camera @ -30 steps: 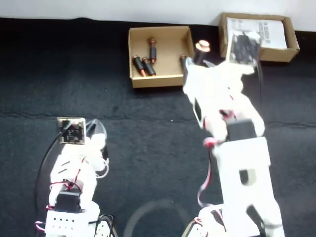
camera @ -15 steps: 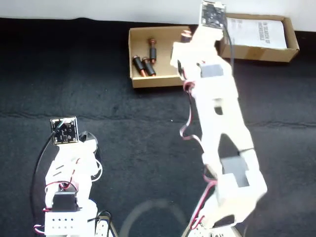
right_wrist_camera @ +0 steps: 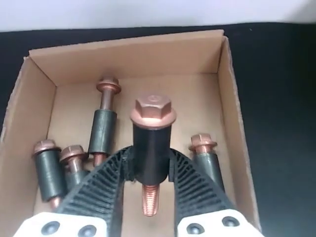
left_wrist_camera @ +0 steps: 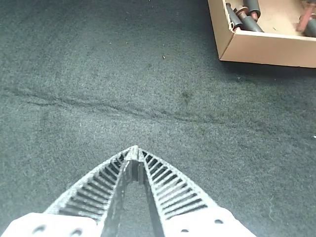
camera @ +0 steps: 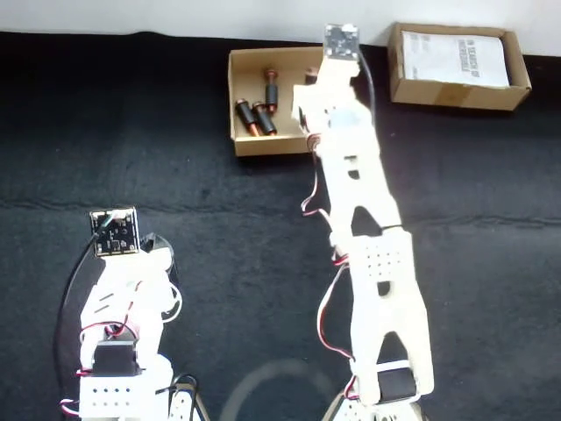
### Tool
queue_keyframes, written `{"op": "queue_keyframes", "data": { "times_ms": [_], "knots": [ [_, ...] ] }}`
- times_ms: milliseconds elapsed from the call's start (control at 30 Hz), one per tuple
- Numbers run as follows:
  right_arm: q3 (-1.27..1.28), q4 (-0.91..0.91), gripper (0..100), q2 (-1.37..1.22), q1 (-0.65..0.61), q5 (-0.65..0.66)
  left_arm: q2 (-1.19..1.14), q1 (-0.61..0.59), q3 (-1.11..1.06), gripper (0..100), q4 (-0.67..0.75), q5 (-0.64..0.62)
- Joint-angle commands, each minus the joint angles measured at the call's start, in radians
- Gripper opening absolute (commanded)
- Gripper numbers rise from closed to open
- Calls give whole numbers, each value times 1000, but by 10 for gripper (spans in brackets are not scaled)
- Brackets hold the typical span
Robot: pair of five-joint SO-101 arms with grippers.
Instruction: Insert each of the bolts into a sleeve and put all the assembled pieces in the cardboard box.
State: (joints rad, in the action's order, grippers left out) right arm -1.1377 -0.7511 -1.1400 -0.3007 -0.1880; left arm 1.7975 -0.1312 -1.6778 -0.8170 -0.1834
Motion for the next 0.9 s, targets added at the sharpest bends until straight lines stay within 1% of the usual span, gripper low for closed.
{"op": "queue_keyframes", "data": {
  "times_ms": [0,100,200,400,600,800,867],
  "knots": [
    [-193,-90,132,-39,-18,12,7,2,-16,27,-2,3],
    [-257,-191,228,-58,-36,9,7,2,-16,27,-2,3],
    [-335,-278,235,-56,-38,11,7,2,-16,27,-2,3],
    [-653,-538,235,-48,-42,12,7,2,-16,27,-2,3],
    [-638,-802,235,113,-41,6,7,2,-16,27,-2,3],
    [-636,-995,235,242,-54,6,7,2,-16,27,-3,3],
    [-636,-1015,235,280,-64,6,5,2,-16,27,-3,3]
  ]
}}
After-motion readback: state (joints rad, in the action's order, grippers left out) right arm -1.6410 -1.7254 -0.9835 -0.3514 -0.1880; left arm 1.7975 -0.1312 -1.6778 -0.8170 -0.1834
